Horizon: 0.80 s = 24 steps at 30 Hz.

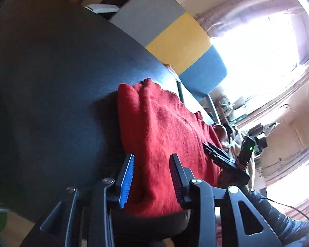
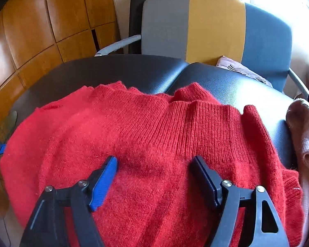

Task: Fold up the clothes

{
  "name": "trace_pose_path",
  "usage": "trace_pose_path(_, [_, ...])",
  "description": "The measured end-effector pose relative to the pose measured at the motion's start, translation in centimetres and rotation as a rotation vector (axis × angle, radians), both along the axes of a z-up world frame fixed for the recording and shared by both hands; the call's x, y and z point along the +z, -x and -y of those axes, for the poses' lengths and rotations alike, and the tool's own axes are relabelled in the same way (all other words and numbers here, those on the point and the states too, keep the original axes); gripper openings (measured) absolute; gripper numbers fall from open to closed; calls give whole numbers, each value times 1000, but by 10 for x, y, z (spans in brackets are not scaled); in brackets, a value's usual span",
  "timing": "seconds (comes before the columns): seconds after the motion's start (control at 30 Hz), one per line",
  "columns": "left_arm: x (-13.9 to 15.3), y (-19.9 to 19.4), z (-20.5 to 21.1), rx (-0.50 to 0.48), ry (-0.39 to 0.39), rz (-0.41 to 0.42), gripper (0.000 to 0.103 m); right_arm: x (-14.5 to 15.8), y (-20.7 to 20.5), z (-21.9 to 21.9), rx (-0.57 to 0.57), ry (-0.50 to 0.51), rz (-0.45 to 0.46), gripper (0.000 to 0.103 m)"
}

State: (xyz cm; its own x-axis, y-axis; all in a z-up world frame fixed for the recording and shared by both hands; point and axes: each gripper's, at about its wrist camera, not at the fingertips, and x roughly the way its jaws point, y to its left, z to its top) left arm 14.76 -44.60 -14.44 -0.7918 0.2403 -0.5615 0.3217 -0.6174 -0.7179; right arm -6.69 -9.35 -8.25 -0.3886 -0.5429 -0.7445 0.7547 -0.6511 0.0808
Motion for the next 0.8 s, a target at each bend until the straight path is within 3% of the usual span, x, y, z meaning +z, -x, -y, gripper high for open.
trace_pose_path(0.1, [-3, 9, -5, -43, -19, 3, 30, 0, 1, 1, 6, 7, 2, 79])
trace_pose_path(0.17, [5, 8, -13, -102, -13, -33, 11, 0, 2, 0, 7, 16, 5, 80])
trace_pose_path(0.23, [18, 0, -26, -151, 51, -31, 7, 1, 1, -2, 8, 23, 6, 80])
trace_pose_path(0.33, [21, -14, -44, -194, 167, 46, 6, 1, -1, -5, 11, 36, 8, 80])
trace_pose_path(0.43, [-1, -15, -59, -217, 231, 174, 5, 0, -3, -6, 17, 41, 10, 82])
trace_pose_path(0.63, [-4, -25, -48, -135, 102, 121, 9, 1, -4, -4, 24, 40, 6, 83])
trace_pose_path(0.7, [5, -26, -39, -116, 38, 63, 17, 1, -2, -4, 25, 42, 8, 83])
trace_pose_path(0.8, [26, -16, -25, -65, 56, 26, 28, 1, -1, -4, 29, 50, 12, 85])
